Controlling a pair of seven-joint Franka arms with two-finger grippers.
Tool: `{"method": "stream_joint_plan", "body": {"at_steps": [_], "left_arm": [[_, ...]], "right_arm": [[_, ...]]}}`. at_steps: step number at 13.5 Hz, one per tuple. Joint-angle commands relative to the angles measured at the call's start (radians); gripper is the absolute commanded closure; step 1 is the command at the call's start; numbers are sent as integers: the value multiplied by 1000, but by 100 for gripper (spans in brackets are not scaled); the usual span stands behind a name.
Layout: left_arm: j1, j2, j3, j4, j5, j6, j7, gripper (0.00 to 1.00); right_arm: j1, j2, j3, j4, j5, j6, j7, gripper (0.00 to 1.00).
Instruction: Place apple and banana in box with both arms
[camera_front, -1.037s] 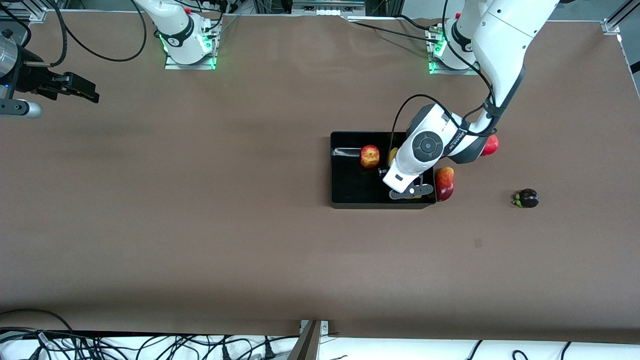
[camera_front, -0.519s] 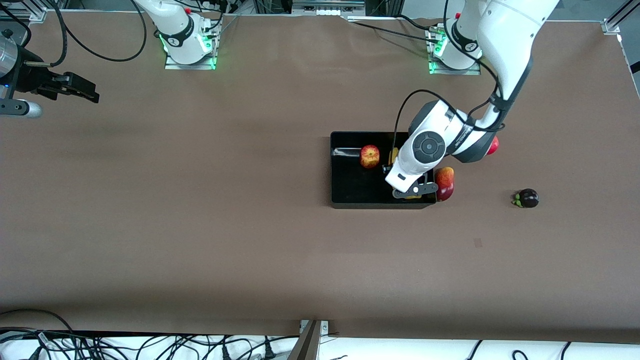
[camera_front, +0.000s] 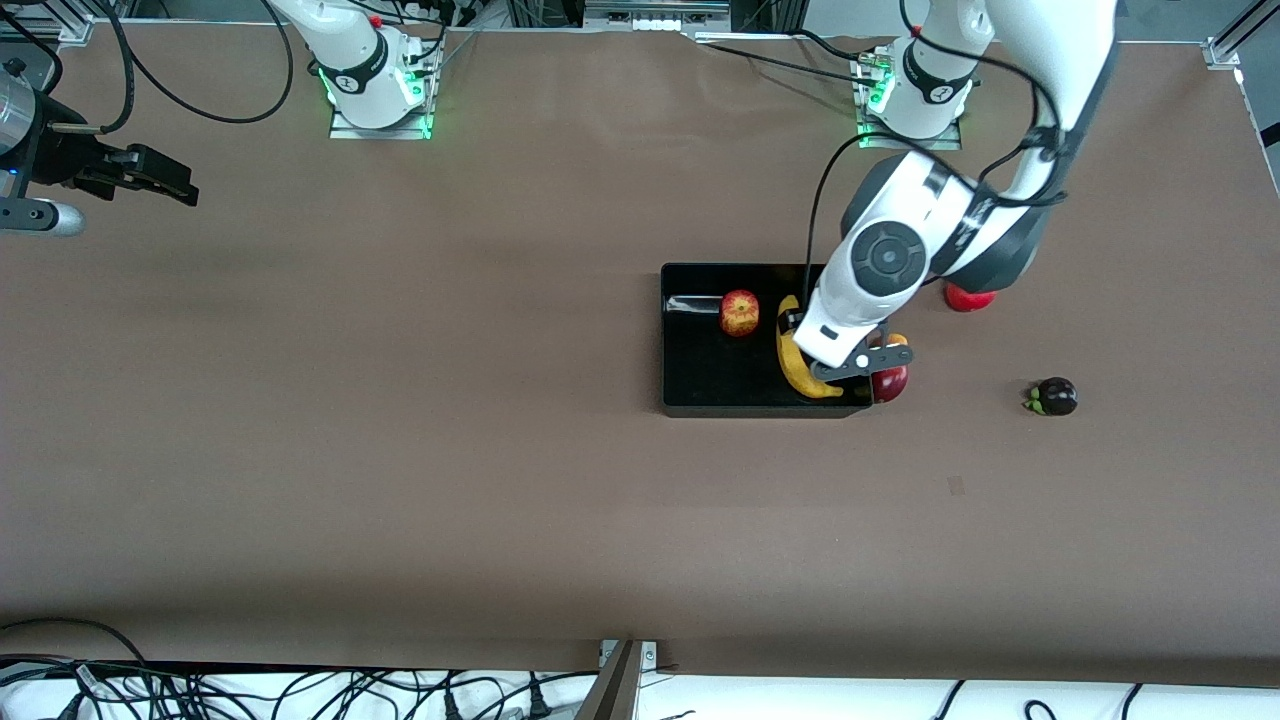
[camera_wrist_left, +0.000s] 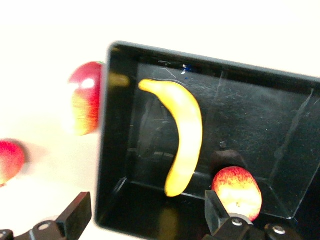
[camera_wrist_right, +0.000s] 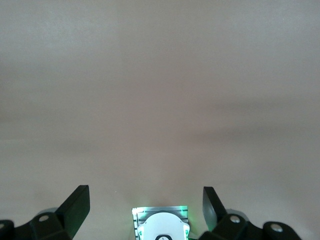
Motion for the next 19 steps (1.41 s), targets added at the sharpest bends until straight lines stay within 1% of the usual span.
{"method": "stream_joint_plan", "body": {"at_steps": [1,3,7,10,13,15,17,19], "left_arm": [[55,-82,-13,22,-40,-86,64,0],[98,-146,-9,24,-73,-144,177,0],[206,-208,-5,112,-84,-305,380,0],[270,-277,10,117,-84,-325,514,0],[277,-323,80,117,-81,-338,627,0],[277,-354,143,117,-80,-338,724,0],[275,-374,179,117,-80,-338,770,0],[274,-397,197,120,-78,-336,784,0]], "right_arm": [[-11,8,8,22,4,-11,-2,0],[-9,8,8,22,4,-11,-2,0],[-9,8,8,22,2,-11,-1,0],[-9,10,8,22,4,-11,-1,0],[-11,8,8,22,2,-9,-2,0],[-9,8,8,22,2,-9,-4,0],[-11,8,8,23,-2,-5,-4,0],[-9,8,9,23,-5,0,-4,0]]}}
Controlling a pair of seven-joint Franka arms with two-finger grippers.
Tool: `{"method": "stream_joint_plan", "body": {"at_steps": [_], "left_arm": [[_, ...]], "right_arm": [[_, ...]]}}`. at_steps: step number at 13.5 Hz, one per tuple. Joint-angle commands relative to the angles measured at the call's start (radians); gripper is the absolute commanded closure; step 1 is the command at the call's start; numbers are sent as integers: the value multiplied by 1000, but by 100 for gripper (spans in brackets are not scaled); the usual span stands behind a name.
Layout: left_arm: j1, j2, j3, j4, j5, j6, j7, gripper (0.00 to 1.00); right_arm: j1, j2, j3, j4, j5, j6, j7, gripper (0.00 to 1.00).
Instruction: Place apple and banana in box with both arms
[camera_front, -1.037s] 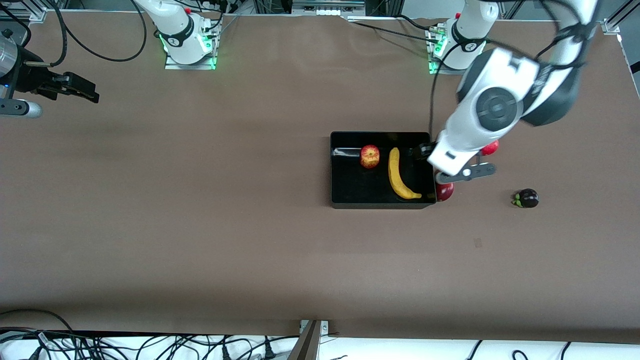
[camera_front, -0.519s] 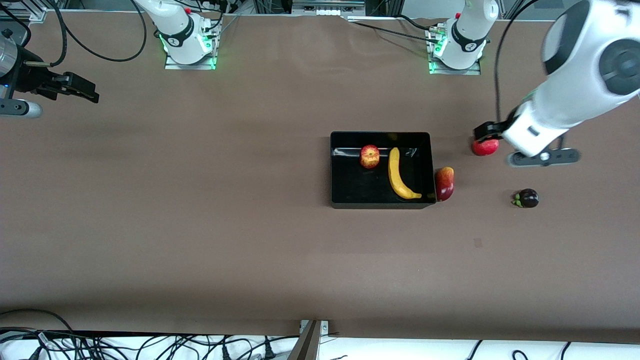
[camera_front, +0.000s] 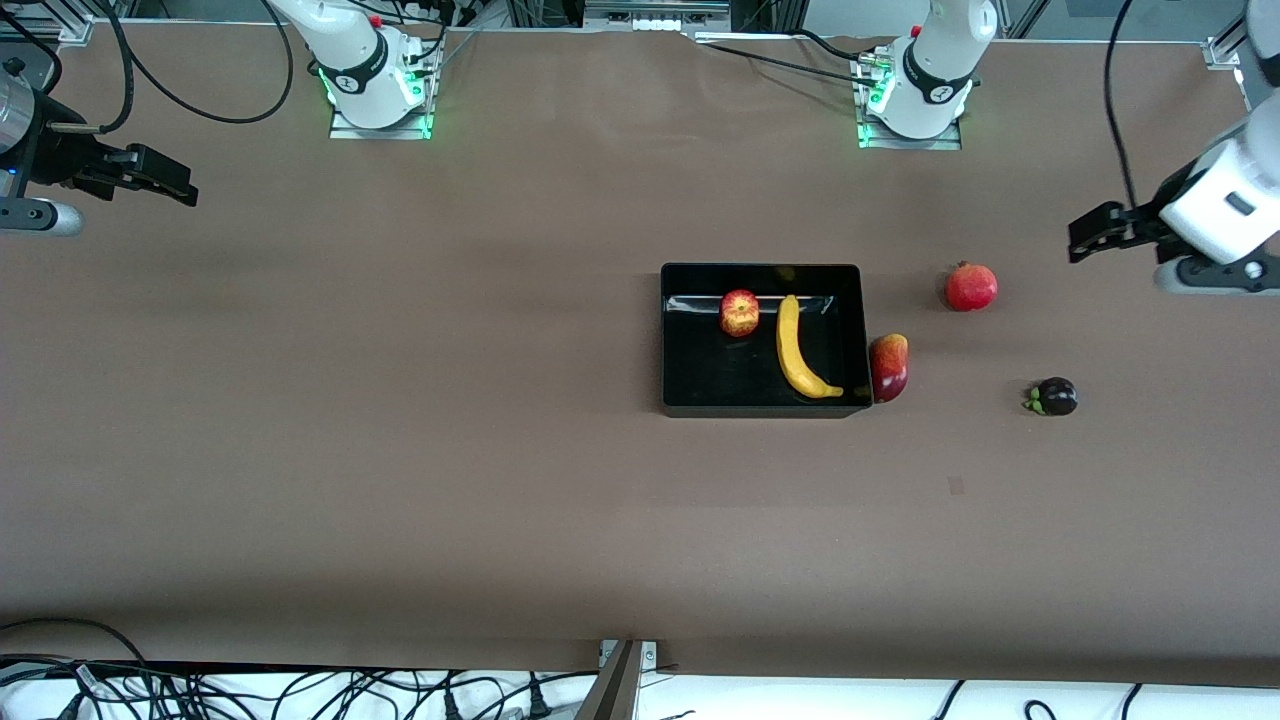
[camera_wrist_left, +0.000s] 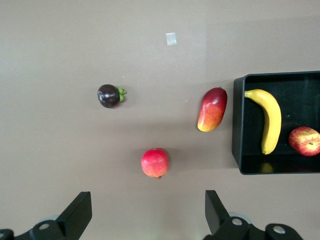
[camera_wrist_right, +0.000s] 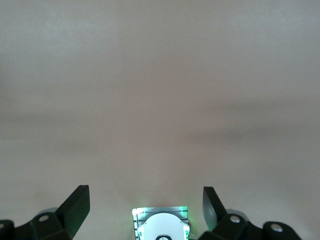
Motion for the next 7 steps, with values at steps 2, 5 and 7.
{"method": "stream_joint_plan", "body": {"at_steps": [2,5,7], "left_arm": [[-6,-38,29,36,-18,-12,46,0],[-11,-43,43,71,-26,-11,51,0],[-15,-43,41,79,-28,-9,49,0]], "right_arm": [[-9,8,9,26,-5,-2,-4,0],[-6,8,12,32,-4,-2,-4,0],[-6,8,12,34,-2,-2,-4,0]]}}
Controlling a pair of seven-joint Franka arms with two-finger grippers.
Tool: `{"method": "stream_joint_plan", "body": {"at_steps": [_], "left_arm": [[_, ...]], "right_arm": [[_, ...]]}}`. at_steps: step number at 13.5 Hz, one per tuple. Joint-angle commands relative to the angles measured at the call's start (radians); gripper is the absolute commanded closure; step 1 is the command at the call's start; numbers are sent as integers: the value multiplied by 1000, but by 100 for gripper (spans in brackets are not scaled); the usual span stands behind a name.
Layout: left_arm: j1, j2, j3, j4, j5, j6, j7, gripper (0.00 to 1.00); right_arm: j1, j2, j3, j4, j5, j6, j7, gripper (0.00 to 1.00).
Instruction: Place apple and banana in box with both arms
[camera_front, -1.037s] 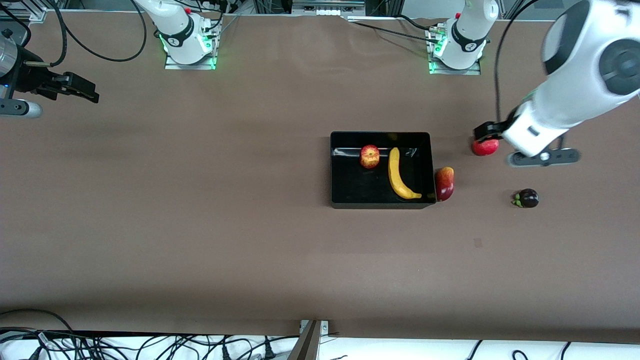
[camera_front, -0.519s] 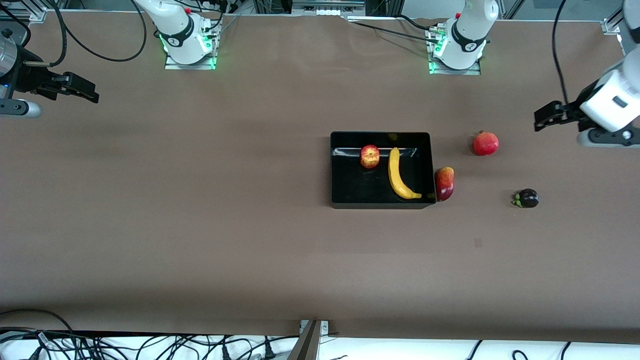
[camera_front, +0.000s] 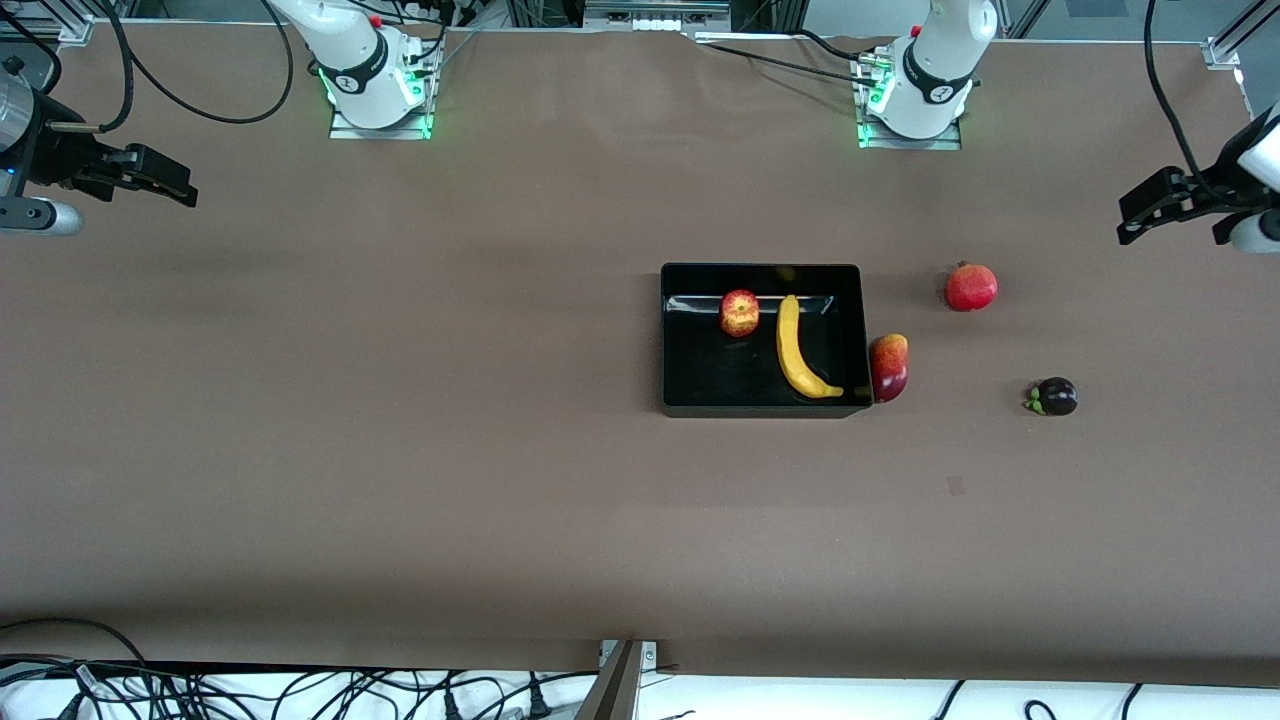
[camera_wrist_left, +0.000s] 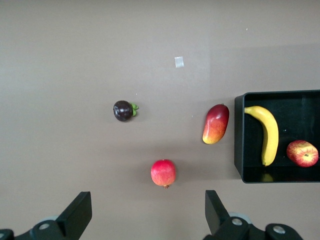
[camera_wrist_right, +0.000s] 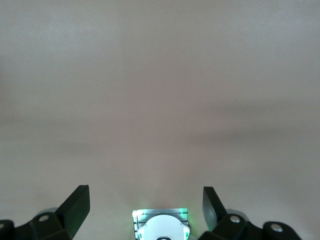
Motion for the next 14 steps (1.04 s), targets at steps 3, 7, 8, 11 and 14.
{"method": "stream_joint_plan", "body": {"at_steps": [3,7,8,11,14], "left_arm": [[-49,-1,46,27,-28,-8,58,0],[-95,-1,103,29,-37,-11,74,0],[-94,-1,103,32,-47,-11,74,0],[-103,-1,109,32,-57,-11,80,0],[-107,-1,109,32,-58,-11,80,0]], "right_arm": [[-6,8,8,26,-5,12,-6,0],[-9,9,5,28,1,12,-7,0],[-11,10,4,28,1,12,-7,0],[-11,10,4,28,1,12,-7,0],[-11,10,2,28,1,12,-7,0]]}}
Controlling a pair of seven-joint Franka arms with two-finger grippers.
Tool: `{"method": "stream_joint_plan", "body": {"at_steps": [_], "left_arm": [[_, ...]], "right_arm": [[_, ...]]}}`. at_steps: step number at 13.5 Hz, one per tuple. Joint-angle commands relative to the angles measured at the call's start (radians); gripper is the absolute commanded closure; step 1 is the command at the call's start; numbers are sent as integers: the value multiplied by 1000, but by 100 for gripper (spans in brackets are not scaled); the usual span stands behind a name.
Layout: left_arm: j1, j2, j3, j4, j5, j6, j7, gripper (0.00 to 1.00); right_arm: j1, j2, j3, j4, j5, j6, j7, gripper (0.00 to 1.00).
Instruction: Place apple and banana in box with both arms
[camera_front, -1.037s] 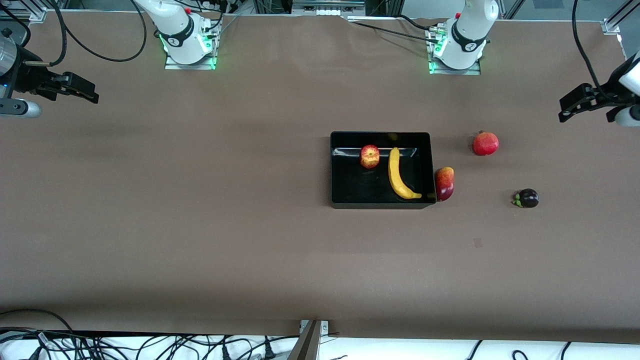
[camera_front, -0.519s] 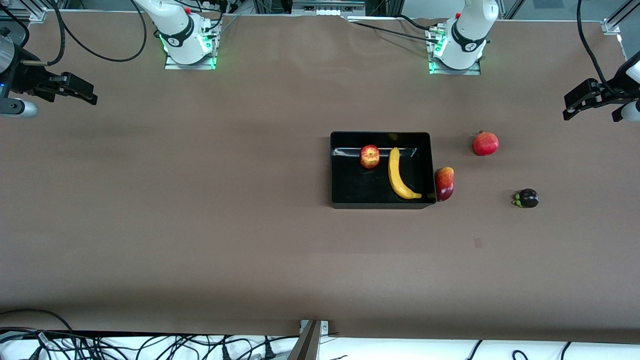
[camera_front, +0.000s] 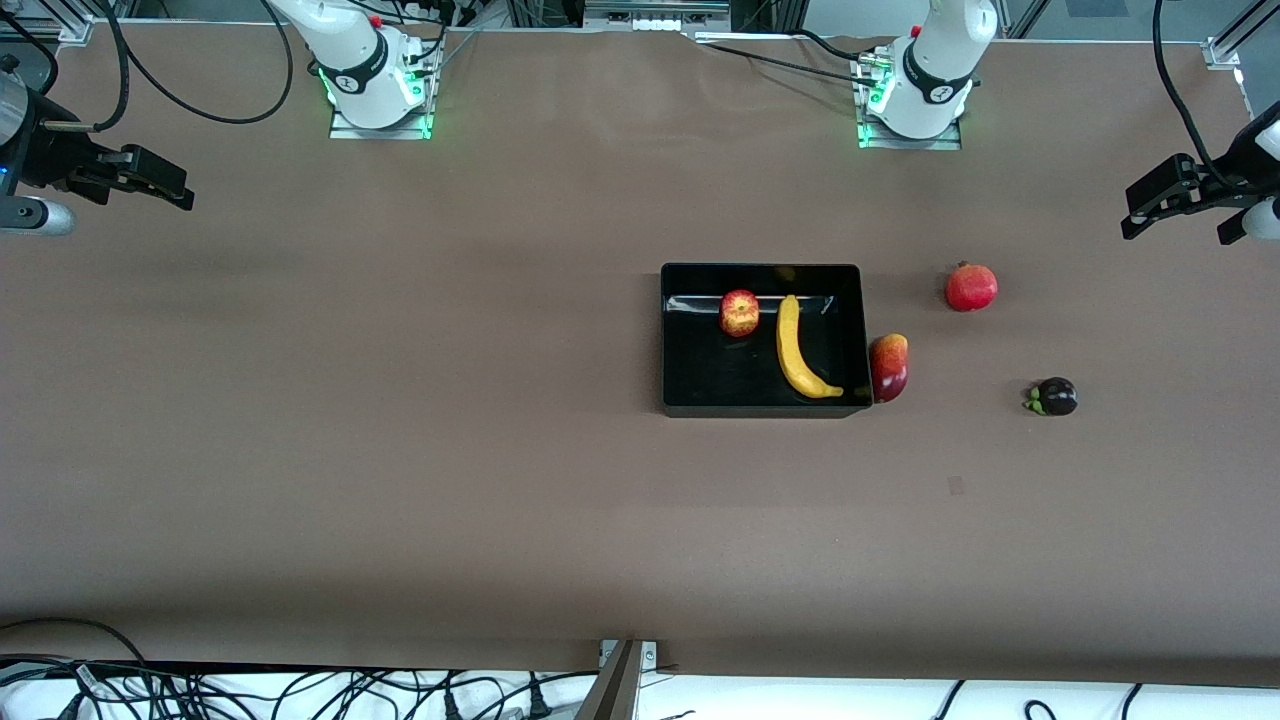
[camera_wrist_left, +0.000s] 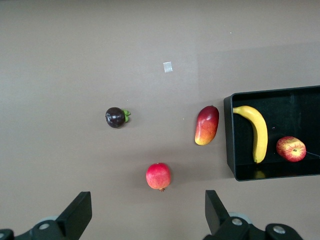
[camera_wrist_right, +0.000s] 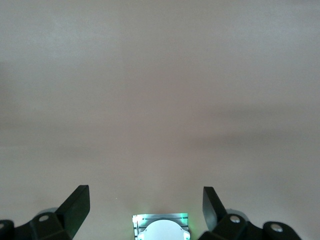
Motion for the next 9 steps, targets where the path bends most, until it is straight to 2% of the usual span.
{"method": "stream_joint_plan", "body": {"at_steps": [1,9], "left_arm": [[-13,0,15,18,-25,-11,26,0],[-24,1,17,30,-52,-6,-60,0]], "right_arm": [[-11,9,3,24,1,-4,-7,0],[-11,9,3,24,1,-4,-7,0]]}}
